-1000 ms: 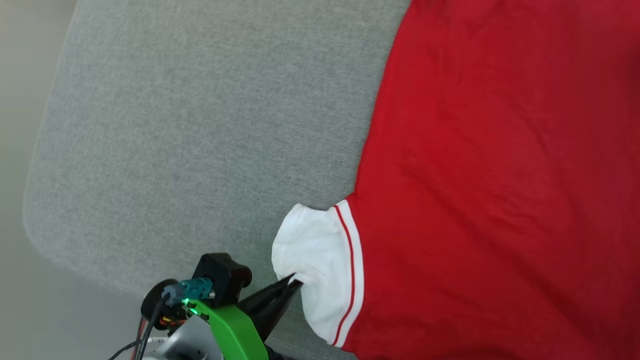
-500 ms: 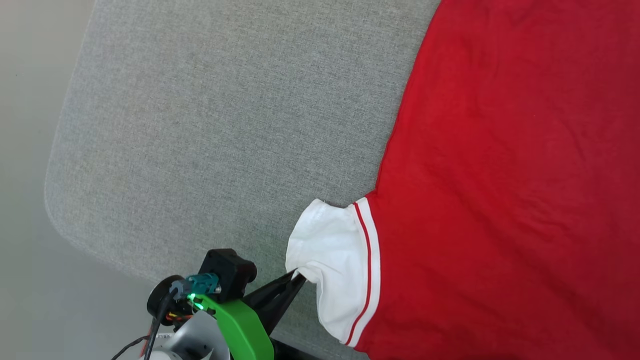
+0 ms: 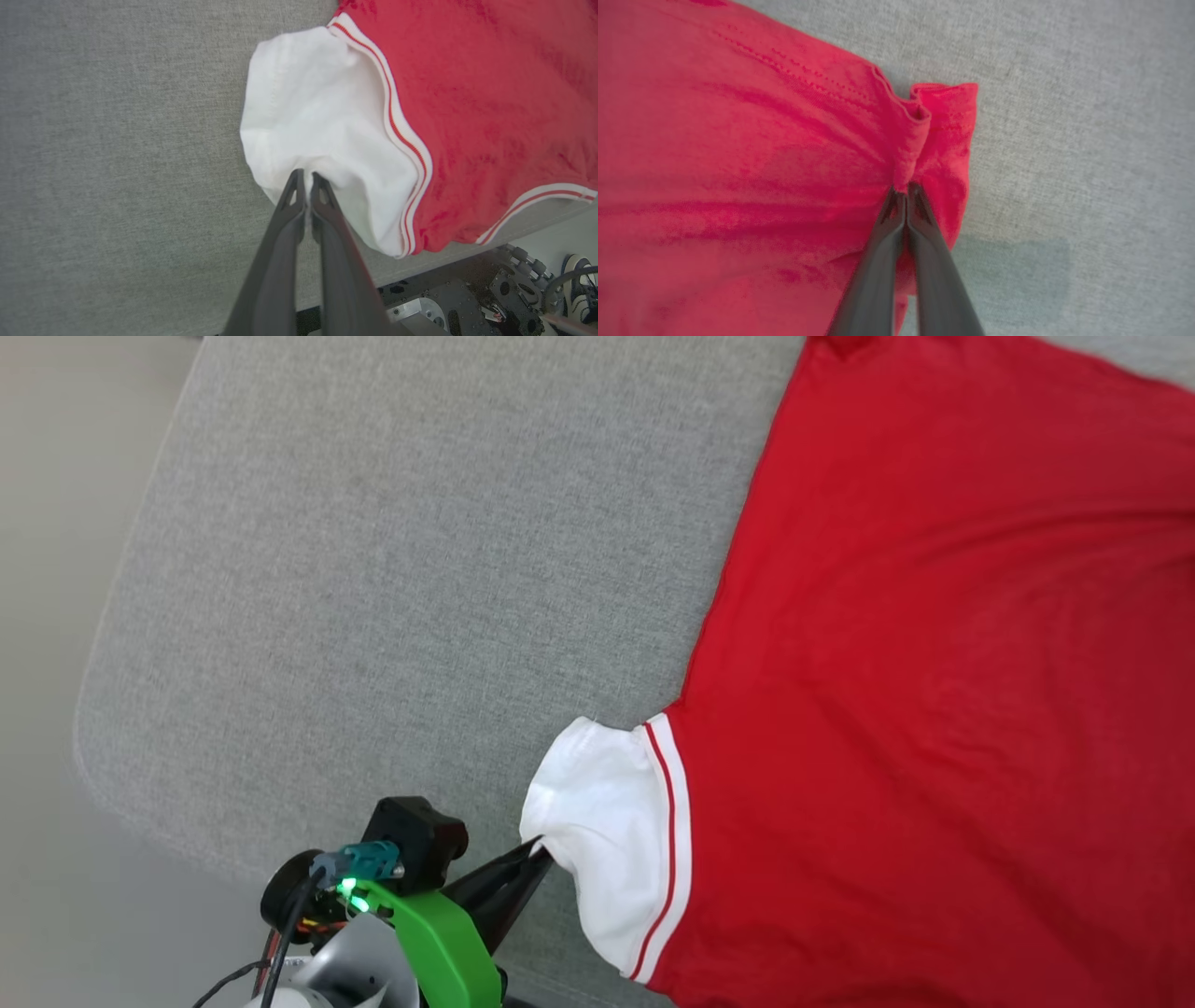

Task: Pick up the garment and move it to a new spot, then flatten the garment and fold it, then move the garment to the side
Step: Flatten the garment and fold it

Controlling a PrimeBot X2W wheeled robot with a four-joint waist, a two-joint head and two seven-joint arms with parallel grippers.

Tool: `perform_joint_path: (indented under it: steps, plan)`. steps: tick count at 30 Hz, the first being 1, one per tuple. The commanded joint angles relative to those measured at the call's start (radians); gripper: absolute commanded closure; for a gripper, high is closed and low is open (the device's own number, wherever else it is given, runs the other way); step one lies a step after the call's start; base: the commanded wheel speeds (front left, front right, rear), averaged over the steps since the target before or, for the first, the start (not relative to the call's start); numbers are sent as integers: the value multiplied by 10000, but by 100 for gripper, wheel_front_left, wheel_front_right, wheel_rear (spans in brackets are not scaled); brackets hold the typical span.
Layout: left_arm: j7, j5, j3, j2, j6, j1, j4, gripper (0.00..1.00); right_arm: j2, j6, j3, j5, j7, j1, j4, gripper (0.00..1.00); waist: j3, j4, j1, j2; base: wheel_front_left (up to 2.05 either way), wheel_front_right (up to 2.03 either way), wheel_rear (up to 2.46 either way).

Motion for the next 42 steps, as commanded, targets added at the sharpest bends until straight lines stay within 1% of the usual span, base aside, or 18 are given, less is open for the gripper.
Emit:
perform_joint_path:
  steps: [1,6,12,18,24,28,32,38,41,42]
  plan:
    - [28,20,77,82,89,-47,-7,100,-26,-7,-40,52,52,714,274,100,-670,-429,0,0,0,0,0]
    - [126,-108,156,240,209,127,13,100,137,-7,-317,307,-121,1827,80,100,-1485,-872,0,0,0,0,0]
    - [141,-295,284,386,404,430,78,100,358,-7,-549,787,-231,3446,-582,100,-2444,-1511,0,0,0,0,0]
    - [-21,-456,457,393,660,736,189,100,577,-7,-807,1288,-283,5226,-1886,100,-3167,-2118,0,0,0,0,0]
    - [-275,-627,521,215,794,988,408,100,919,-7,-1502,1599,-240,7238,-3566,100,-3641,-2553,0,0,0,0,0]
    - [-506,-699,578,40,862,1066,620,100,1374,-7,-1972,1753,-427,8406,-4616,100,-3811,-2675,0,0,0,0,0]
    - [-736,-765,605,-175,906,1115,841,100,1838,-7,-2346,1705,-500,9345,-5378,100,-3939,-2714,0,0,0,0,0]
    - [-1084,-848,689,-482,987,1138,1094,100,2458,-7,-2507,1613,-495,10276,-5710,100,-4052,-2683,0,0,0,0,0]
    - [-1126,-854,667,-550,976,1102,1119,100,2513,-7,-2461,1536,-563,10380,-5646,100,-4011,-2662,0,0,0,0,0]
    - [-1127,-849,656,-560,966,1078,1117,100,2508,-7,-2443,1506,-639,10347,-5640,81,-3990,-2651,0,0,0,0,0]
